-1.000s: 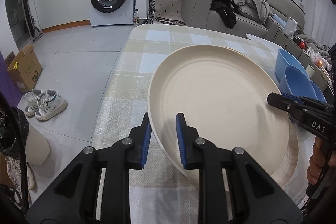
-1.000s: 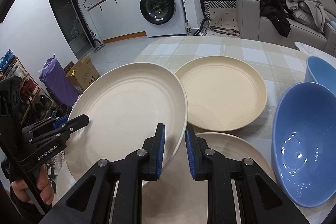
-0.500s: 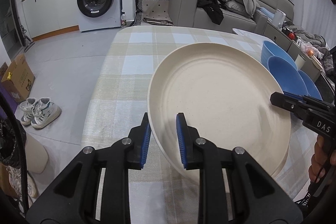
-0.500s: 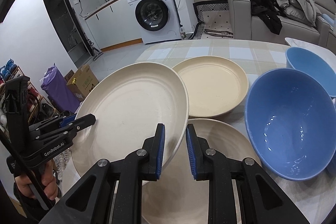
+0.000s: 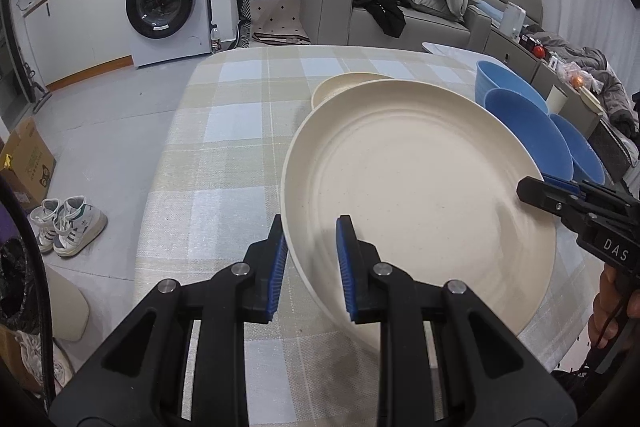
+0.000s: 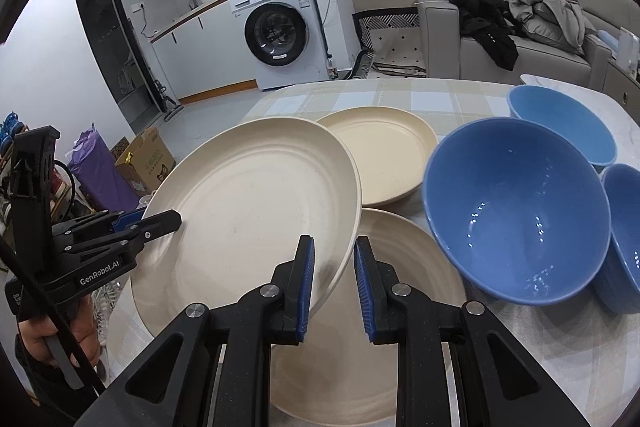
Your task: Organize plates and bowls
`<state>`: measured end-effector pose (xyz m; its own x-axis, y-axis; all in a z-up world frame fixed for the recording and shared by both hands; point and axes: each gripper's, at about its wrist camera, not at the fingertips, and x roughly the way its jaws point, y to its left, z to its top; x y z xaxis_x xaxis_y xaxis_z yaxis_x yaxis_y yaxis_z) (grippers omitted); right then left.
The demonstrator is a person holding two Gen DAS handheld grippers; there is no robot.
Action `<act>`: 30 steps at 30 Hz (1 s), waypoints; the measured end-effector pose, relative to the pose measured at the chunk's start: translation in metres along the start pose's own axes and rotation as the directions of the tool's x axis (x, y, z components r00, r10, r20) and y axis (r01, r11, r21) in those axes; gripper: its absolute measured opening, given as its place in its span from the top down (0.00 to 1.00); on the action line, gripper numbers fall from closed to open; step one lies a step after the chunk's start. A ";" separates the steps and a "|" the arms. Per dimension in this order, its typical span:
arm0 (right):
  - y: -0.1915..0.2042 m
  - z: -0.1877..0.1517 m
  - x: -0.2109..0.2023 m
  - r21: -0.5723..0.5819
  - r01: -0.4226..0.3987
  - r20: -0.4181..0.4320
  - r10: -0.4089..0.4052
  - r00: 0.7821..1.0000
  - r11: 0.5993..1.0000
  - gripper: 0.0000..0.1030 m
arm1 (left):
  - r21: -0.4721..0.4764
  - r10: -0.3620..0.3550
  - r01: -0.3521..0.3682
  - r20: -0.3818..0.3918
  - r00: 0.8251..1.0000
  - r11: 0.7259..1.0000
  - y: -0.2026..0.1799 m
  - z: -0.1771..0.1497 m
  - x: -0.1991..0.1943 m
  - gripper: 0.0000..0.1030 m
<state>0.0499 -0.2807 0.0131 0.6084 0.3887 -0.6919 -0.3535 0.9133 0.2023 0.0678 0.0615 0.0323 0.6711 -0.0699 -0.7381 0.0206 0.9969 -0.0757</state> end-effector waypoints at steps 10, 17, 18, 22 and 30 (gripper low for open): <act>-0.020 -0.020 -0.008 0.044 0.027 -0.014 -0.026 1.000 0.999 0.79 | 0.056 -0.015 0.017 -0.032 0.999 0.998 -0.024 -0.003 0.014 0.80; -0.027 -0.031 -0.012 0.045 0.066 -0.020 -0.065 0.998 0.997 0.79 | 0.090 -0.010 0.015 -0.053 0.999 0.996 -0.040 -0.008 0.026 0.79; -0.028 -0.032 -0.013 0.046 0.066 -0.020 -0.065 0.998 0.997 0.79 | 0.092 -0.010 0.015 -0.057 0.998 0.996 -0.041 -0.008 0.028 0.79; -0.032 -0.039 -0.013 0.056 0.067 -0.024 -0.065 0.998 0.996 0.79 | 0.108 -0.015 0.023 -0.073 0.997 0.994 -0.044 -0.010 0.035 0.78; -0.039 -0.046 -0.015 0.063 0.075 -0.033 -0.073 0.997 0.995 0.79 | 0.139 0.001 0.012 -0.089 0.996 0.990 -0.053 -0.013 0.047 0.78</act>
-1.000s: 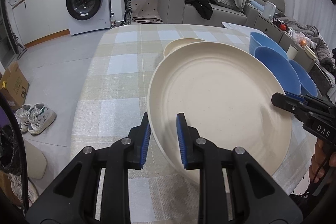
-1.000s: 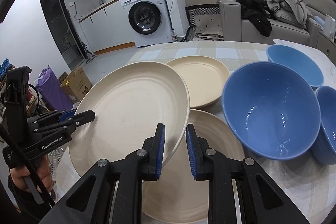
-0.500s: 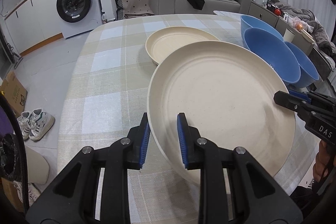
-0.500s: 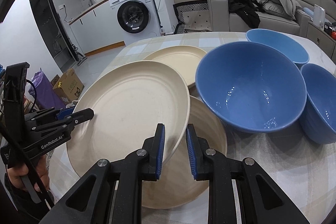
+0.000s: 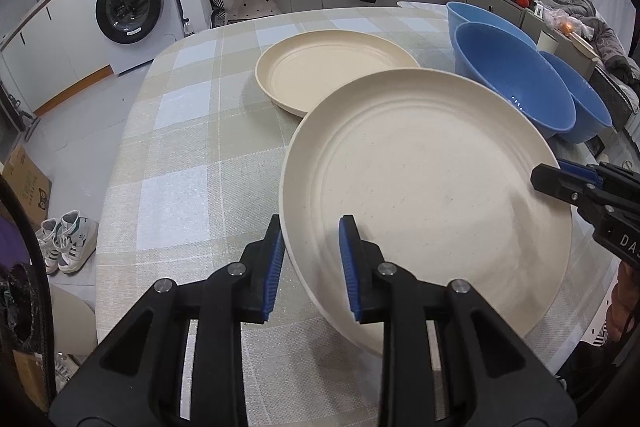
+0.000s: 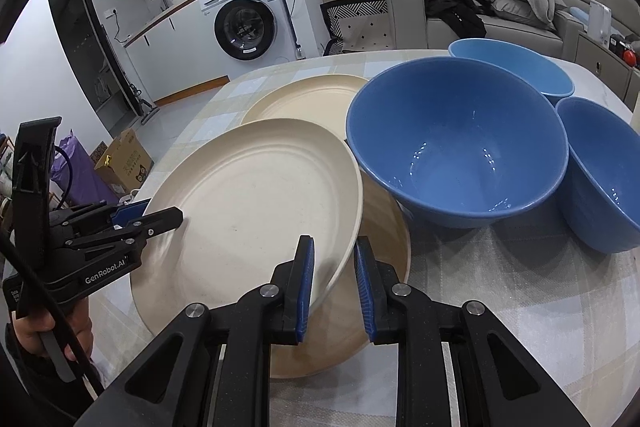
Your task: Organize plates and bowls
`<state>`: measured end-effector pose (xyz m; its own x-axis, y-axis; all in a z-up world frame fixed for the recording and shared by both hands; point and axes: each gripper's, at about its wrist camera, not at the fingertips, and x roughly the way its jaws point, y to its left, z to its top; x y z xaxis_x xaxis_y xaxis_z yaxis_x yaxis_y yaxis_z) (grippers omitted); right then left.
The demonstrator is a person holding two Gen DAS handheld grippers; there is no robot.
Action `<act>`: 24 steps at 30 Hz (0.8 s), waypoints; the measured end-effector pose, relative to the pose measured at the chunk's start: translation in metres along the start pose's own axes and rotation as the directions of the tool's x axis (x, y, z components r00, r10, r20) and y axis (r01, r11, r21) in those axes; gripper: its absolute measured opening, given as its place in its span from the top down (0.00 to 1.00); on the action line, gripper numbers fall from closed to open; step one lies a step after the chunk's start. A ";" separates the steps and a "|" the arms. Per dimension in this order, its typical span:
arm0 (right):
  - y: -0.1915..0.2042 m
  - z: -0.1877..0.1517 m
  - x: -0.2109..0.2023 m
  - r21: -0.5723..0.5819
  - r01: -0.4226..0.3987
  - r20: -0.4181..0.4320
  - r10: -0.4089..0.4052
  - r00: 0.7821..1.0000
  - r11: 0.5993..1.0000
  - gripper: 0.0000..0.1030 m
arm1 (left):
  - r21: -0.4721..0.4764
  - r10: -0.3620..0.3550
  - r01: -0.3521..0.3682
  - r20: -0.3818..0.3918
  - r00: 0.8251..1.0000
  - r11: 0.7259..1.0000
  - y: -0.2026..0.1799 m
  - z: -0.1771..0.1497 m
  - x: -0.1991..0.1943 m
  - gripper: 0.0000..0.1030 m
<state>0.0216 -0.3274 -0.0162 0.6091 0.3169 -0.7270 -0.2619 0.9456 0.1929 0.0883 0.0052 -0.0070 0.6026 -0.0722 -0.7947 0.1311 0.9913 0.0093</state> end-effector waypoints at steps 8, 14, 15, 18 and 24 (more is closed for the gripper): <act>-0.004 -0.002 0.000 -0.001 0.009 -0.003 -0.009 1.000 1.000 0.78 | 0.029 0.020 -0.019 -0.016 1.000 0.999 -0.007 -0.002 0.008 0.78; -0.004 -0.003 0.002 0.001 0.007 -0.013 -0.007 1.000 1.000 0.78 | 0.047 0.027 -0.026 -0.028 0.999 0.999 -0.006 -0.003 0.010 0.78; -0.004 -0.003 0.003 0.000 0.005 -0.013 -0.005 1.000 1.000 0.78 | 0.051 0.029 -0.027 -0.032 0.999 0.998 -0.007 -0.004 0.010 0.78; -0.004 -0.002 0.008 0.006 0.005 -0.027 -0.005 1.000 1.000 0.77 | 0.060 0.029 -0.027 -0.036 0.999 0.998 -0.005 -0.005 0.011 0.78; -0.005 0.001 0.014 -0.007 0.017 -0.033 -0.017 0.999 1.000 0.77 | 0.057 0.024 -0.022 -0.042 0.999 0.998 -0.006 -0.007 0.014 0.78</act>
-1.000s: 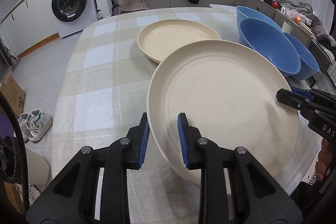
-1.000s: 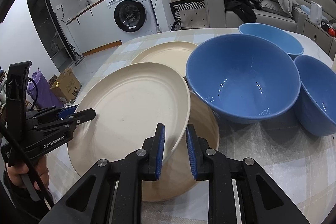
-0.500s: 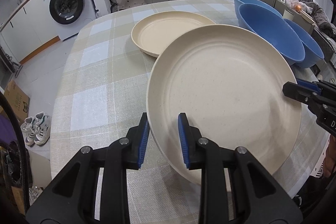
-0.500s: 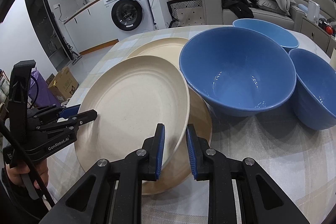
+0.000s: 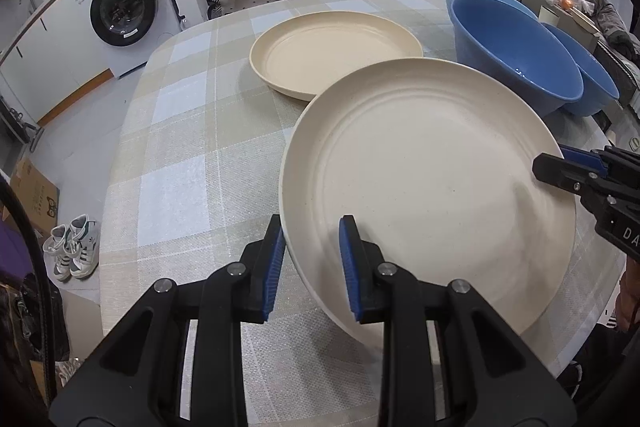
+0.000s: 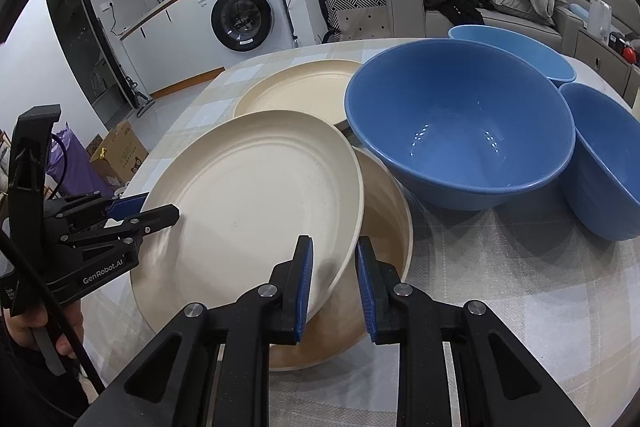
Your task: Organize plates and bowls
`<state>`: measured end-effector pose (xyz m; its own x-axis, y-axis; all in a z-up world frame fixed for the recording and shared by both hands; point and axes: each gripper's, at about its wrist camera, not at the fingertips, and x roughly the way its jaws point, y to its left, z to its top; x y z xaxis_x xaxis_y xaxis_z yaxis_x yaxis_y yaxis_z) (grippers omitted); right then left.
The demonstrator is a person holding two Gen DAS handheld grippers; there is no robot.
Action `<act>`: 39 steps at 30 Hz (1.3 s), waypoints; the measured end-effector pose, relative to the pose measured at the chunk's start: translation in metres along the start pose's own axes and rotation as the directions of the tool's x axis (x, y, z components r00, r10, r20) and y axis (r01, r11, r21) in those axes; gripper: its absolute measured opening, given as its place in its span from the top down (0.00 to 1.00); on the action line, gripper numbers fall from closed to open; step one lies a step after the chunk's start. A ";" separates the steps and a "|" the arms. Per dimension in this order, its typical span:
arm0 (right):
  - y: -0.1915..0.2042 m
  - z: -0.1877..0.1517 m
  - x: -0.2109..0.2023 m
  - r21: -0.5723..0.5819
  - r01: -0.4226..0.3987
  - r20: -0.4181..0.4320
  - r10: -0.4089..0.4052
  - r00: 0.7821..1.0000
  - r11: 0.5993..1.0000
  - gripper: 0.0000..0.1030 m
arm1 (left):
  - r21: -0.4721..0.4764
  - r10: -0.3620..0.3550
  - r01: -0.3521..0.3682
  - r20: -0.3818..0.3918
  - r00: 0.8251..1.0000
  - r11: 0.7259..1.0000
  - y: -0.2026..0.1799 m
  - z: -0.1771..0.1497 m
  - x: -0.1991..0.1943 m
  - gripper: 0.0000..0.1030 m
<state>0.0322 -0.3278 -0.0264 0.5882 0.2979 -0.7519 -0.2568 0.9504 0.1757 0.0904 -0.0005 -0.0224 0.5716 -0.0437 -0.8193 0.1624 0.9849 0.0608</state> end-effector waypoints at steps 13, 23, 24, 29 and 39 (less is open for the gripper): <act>0.003 -0.004 -0.002 -0.024 0.103 0.016 -0.102 0.995 0.994 0.77 | 0.016 -0.013 0.013 -0.007 1.000 1.000 -0.013 0.000 0.007 0.76; -0.004 -0.011 0.002 -0.013 0.121 0.009 -0.121 0.993 0.993 0.77 | 0.041 0.008 -0.007 -0.020 1.000 0.999 -0.025 -0.001 0.015 0.75; -0.005 -0.012 0.003 -0.010 0.122 0.008 -0.122 0.993 0.992 0.77 | 0.041 0.005 -0.005 -0.022 1.000 0.999 -0.025 -0.001 0.016 0.75; -0.004 -0.010 0.006 -0.005 0.122 -0.002 -0.122 0.993 0.993 0.73 | 0.058 0.021 -0.020 -0.023 1.000 0.998 -0.029 -0.002 0.019 0.74; -0.009 -0.010 0.008 0.010 0.084 -0.001 -0.084 0.996 0.996 0.62 | 0.037 -0.024 0.025 -0.037 0.999 0.999 -0.024 -0.003 0.019 0.65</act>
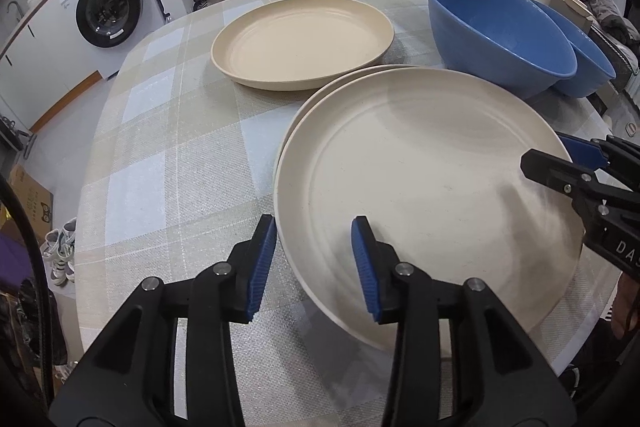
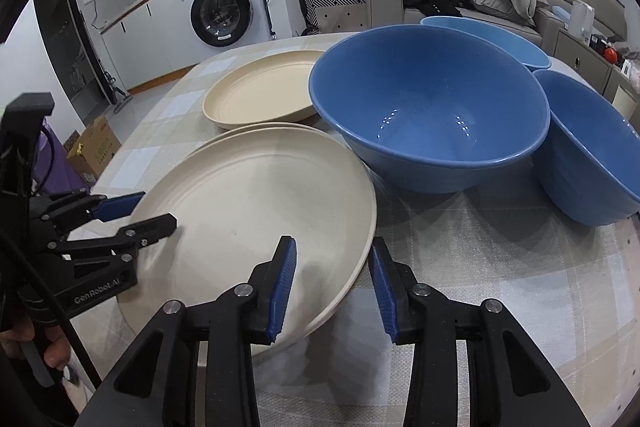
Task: Organize plates and bowls
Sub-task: 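Open both grippers to release the plate and pull back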
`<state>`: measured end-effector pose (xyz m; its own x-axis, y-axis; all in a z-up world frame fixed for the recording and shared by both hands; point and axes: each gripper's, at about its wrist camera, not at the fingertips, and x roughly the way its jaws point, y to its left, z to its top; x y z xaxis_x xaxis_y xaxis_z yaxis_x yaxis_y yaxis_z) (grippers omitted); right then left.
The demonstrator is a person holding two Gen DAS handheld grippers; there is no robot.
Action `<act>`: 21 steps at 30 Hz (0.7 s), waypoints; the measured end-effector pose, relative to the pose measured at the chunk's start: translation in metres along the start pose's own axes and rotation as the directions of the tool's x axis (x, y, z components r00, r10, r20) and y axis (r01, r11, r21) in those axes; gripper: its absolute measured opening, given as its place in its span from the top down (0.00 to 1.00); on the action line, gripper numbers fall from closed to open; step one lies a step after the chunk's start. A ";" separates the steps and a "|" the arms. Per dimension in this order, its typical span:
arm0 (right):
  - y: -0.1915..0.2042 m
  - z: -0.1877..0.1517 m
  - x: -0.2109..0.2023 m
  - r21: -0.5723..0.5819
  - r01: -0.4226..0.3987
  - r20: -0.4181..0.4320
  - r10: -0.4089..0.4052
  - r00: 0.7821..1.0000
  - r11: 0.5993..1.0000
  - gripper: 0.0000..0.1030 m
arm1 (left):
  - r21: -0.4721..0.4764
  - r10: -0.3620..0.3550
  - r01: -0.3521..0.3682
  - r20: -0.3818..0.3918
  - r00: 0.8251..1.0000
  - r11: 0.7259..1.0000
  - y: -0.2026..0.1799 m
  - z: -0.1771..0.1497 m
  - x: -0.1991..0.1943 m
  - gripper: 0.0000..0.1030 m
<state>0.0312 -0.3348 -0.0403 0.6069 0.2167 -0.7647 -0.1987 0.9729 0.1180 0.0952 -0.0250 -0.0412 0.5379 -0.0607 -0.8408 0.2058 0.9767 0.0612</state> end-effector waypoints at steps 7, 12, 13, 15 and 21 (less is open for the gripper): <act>0.002 0.000 -0.011 -0.005 -0.052 0.030 0.052 0.998 0.999 0.47 | -0.035 -0.031 0.031 -0.005 1.000 0.999 0.008 0.001 -0.004 0.37; 0.005 0.003 -0.025 -0.003 -0.100 0.070 0.100 0.992 0.995 0.19 | -0.071 -0.058 0.061 0.046 0.997 0.996 0.020 0.004 -0.021 0.24; 0.006 0.004 -0.028 -0.005 -0.104 0.080 0.104 0.991 0.995 0.18 | -0.081 -0.058 0.062 0.055 0.997 0.995 0.023 0.004 -0.024 0.23; 0.008 0.006 -0.034 -0.009 -0.106 0.100 0.106 0.989 0.994 0.16 | -0.095 -0.036 0.042 0.066 0.997 0.995 0.029 0.005 -0.031 0.22; 0.017 0.013 -0.053 -0.023 -0.128 0.168 0.130 0.977 0.991 0.05 | -0.159 -0.029 0.049 0.125 0.992 0.986 0.047 0.009 -0.055 0.06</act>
<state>0.0060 -0.3291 0.0108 0.6964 0.3519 -0.6254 -0.2928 0.9350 0.2001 0.0822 0.0221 0.0131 0.6300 -0.1141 -0.7682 0.0990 0.9929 -0.0662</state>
